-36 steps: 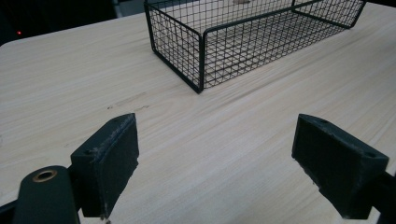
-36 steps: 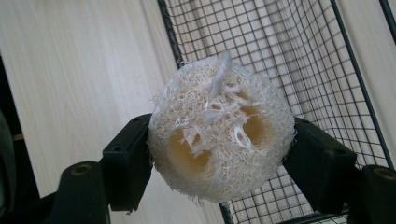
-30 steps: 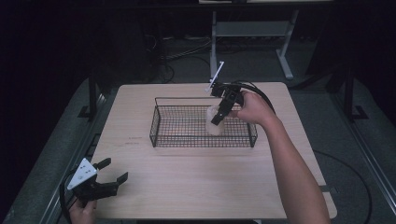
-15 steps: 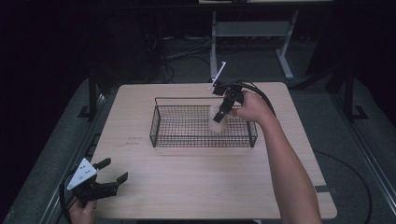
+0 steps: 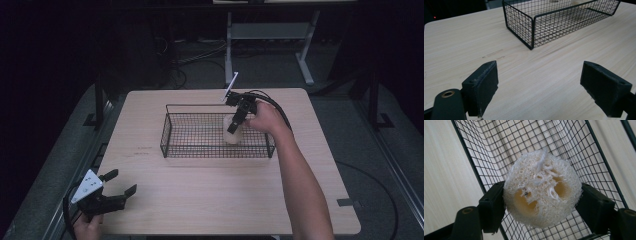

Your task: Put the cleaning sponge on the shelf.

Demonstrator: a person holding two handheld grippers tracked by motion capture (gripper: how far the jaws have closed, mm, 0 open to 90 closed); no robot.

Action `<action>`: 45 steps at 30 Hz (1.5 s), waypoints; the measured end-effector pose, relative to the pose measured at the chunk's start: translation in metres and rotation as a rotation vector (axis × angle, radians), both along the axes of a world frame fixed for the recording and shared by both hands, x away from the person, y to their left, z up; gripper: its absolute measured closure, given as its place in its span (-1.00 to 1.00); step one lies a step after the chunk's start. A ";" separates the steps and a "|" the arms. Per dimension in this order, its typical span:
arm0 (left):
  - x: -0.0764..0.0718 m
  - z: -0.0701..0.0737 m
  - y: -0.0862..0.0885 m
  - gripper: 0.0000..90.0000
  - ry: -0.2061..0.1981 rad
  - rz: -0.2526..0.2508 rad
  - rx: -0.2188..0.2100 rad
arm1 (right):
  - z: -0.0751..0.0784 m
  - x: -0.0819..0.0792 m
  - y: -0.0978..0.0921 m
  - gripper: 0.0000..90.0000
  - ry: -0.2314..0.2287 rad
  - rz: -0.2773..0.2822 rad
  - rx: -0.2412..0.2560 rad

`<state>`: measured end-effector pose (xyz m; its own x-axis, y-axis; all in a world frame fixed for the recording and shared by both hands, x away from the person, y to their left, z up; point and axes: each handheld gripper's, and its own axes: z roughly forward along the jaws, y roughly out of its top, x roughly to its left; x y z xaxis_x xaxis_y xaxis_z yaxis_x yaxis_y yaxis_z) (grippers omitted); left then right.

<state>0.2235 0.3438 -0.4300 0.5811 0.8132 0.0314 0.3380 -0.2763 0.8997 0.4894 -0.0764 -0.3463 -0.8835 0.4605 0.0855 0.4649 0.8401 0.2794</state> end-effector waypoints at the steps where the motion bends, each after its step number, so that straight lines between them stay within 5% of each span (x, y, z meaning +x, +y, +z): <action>1: 0.000 0.000 0.000 -0.69 0.000 -0.001 0.001 | -0.001 0.001 0.001 -0.39 0.000 0.003 -0.003; 32: 0.001 0.000 -0.001 -0.69 0.004 0.006 -0.002 | -0.040 0.002 0.001 -0.40 0.036 -0.007 0.014; 45: 0.000 0.000 0.000 -0.69 0.000 0.004 0.001 | -0.040 0.000 0.006 -0.56 0.039 -0.015 0.006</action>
